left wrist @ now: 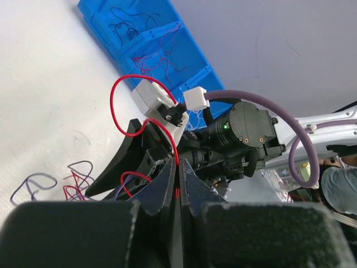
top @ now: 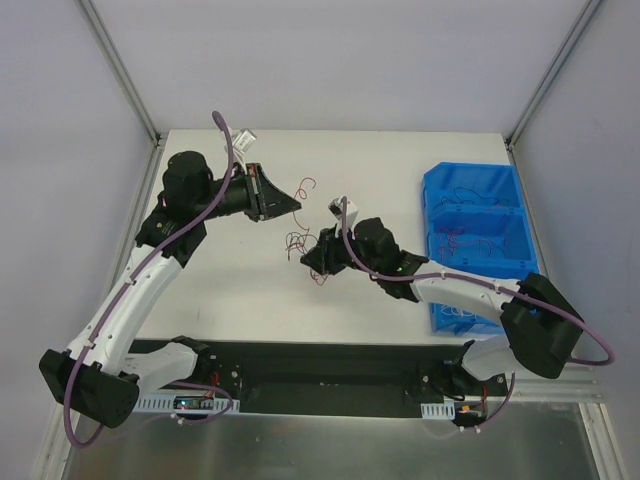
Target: Untangle the cables
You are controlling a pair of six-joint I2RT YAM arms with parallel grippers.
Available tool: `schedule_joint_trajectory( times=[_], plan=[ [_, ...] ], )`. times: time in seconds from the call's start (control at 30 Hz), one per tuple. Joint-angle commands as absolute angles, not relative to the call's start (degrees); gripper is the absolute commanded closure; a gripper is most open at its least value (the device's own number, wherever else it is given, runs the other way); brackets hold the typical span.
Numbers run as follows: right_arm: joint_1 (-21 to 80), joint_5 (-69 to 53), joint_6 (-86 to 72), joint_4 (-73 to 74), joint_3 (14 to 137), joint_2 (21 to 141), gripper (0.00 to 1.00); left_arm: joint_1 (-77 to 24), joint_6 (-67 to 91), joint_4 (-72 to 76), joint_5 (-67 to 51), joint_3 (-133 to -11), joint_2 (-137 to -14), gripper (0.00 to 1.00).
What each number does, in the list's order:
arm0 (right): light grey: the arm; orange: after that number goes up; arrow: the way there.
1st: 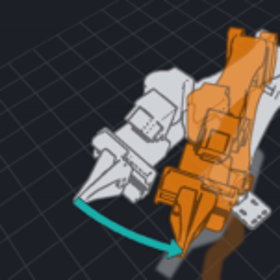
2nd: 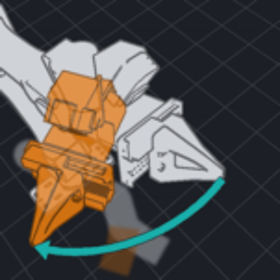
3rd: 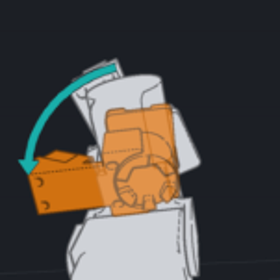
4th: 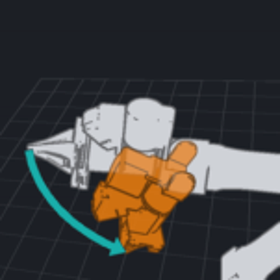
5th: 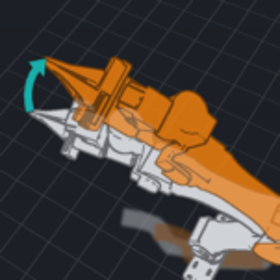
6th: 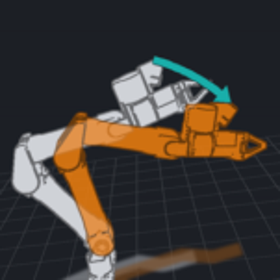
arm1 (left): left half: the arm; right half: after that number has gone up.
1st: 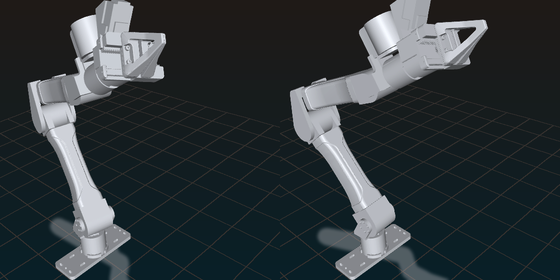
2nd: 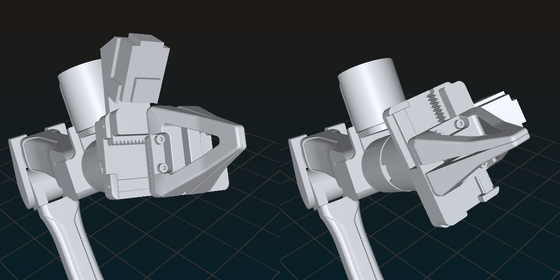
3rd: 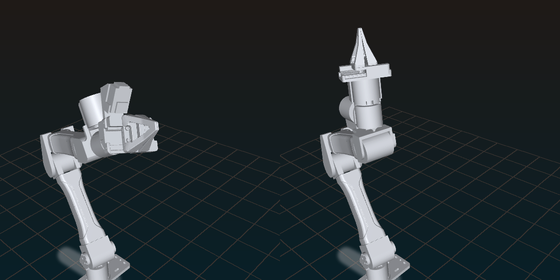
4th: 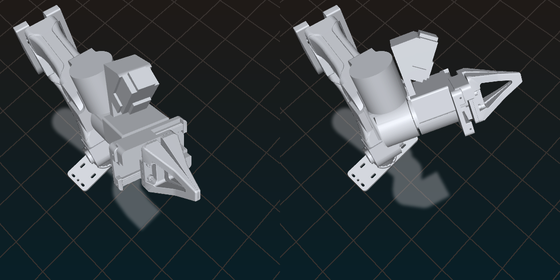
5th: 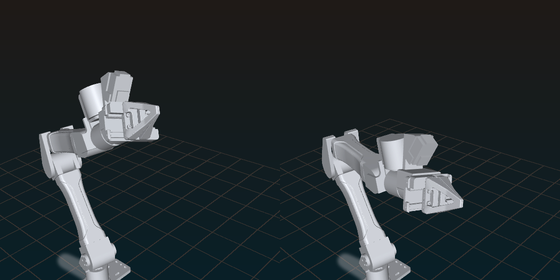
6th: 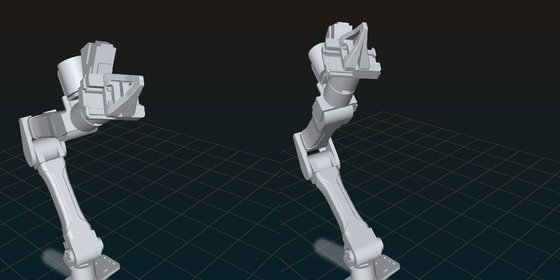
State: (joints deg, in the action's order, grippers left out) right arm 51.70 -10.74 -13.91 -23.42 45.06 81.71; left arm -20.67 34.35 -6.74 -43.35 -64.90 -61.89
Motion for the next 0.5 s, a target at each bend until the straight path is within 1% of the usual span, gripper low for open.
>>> schedule_joint_trajectory(
  times=[0.0,0.13,0.2,0.4,0.47],
  plan=[
    [51.4,-10.3,-14.0,-28.9,43.9,78.1,0.62,-21.1,36.2,-4.0,-45.4,-67.8,-62.4,1.00],
    [51.3,-11.2,-13.6,-29.4,43.2,75.5,0.50,-21.1,36.1,-3.9,-45.4,-67.8,-62.8,1.00],
    [51.3,-11.5,-13.3,-29.3,42.9,74.2,0.48,-21.1,36.0,-4.0,-45.2,-67.6,-63.1,1.00],
    [51.2,-9.4,-11.6,-26.6,44.1,71.5,0.48,-21.1,35.9,-4.0,-46.1,-67.6,-64.1,1.00],
    [50.8,-9.6,-11.4,-26.1,45.2,72.1,0.51,-21.1,36.0,-4.0,-46.7,-67.9,-64.1,1.00]
  ],
)
